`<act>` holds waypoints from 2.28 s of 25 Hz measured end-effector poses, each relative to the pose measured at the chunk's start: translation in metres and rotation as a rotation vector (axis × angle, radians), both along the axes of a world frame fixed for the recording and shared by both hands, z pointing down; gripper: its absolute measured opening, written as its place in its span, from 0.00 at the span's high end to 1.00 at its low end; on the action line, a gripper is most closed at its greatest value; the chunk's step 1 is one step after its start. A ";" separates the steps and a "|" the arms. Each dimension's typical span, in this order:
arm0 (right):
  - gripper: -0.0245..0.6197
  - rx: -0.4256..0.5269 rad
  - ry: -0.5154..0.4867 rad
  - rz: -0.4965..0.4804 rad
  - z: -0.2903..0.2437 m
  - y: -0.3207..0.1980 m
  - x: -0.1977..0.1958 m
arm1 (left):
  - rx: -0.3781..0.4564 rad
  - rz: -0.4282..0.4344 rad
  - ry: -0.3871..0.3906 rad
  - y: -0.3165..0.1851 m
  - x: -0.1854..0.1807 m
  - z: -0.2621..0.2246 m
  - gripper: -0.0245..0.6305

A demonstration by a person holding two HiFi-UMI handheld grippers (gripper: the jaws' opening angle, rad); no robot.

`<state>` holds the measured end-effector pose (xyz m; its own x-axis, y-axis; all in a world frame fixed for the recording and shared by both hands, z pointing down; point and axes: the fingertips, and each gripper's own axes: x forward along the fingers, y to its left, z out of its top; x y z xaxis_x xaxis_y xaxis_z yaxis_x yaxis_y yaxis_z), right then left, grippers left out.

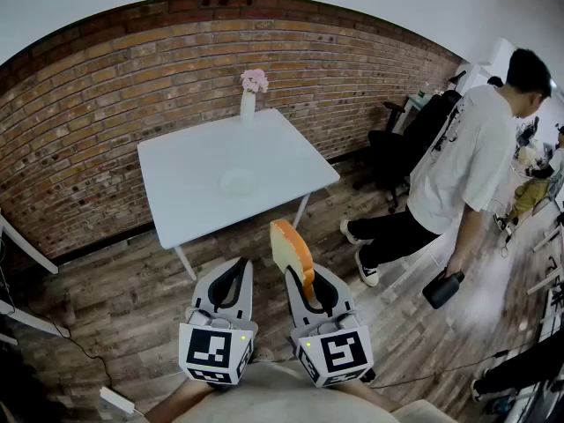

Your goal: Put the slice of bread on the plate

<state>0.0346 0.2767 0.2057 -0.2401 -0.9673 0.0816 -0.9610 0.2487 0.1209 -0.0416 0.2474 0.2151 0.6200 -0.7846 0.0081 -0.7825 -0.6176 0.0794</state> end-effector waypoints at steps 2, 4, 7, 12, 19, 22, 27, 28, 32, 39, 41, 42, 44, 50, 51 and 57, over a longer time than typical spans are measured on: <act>0.82 0.003 0.002 0.002 0.002 0.007 -0.004 | -0.002 0.005 -0.002 0.006 -0.003 0.002 0.95; 0.82 0.004 0.003 0.003 0.002 0.013 -0.008 | -0.004 0.010 -0.002 0.010 -0.005 0.004 0.95; 0.82 0.005 0.008 0.009 0.001 0.017 -0.014 | -0.002 0.018 -0.002 0.014 -0.010 0.003 0.95; 0.82 0.007 0.004 0.024 0.003 0.021 -0.028 | -0.008 0.035 -0.009 0.017 -0.024 0.007 0.95; 0.82 0.002 -0.022 0.036 0.007 0.015 -0.039 | -0.004 0.016 -0.024 0.012 -0.046 0.008 0.95; 0.82 0.016 -0.015 0.023 -0.003 0.008 -0.031 | -0.008 0.001 -0.019 0.008 -0.038 -0.002 0.95; 0.82 0.033 -0.024 0.049 -0.002 -0.012 -0.036 | 0.015 0.005 -0.025 -0.012 -0.050 -0.004 0.95; 0.82 0.030 -0.026 0.056 0.002 -0.017 -0.040 | 0.014 0.007 -0.026 -0.017 -0.054 -0.001 0.95; 0.82 0.018 -0.032 0.059 0.012 -0.043 -0.040 | 0.002 0.014 -0.034 -0.042 -0.053 0.009 0.95; 0.82 0.001 -0.032 0.032 0.024 -0.123 -0.023 | -0.025 -0.014 -0.033 -0.118 -0.037 0.026 0.95; 0.82 -0.013 -0.035 0.015 0.031 -0.149 -0.016 | -0.037 -0.026 -0.033 -0.143 -0.028 0.032 0.95; 0.82 -0.021 -0.037 0.008 0.033 -0.163 -0.011 | -0.042 -0.034 -0.032 -0.157 -0.024 0.034 0.95; 0.82 -0.039 -0.039 -0.008 0.040 -0.195 -0.003 | -0.052 -0.050 -0.033 -0.187 -0.015 0.037 0.95; 0.82 -0.087 -0.025 -0.086 0.049 -0.285 0.017 | -0.077 -0.099 -0.024 -0.276 0.008 0.041 0.95; 0.82 -0.089 -0.022 -0.100 0.049 -0.298 0.019 | -0.076 -0.111 -0.021 -0.289 0.009 0.039 0.95; 0.82 -0.118 -0.025 -0.158 0.057 -0.359 0.032 | -0.093 -0.170 -0.040 -0.348 0.017 0.042 0.95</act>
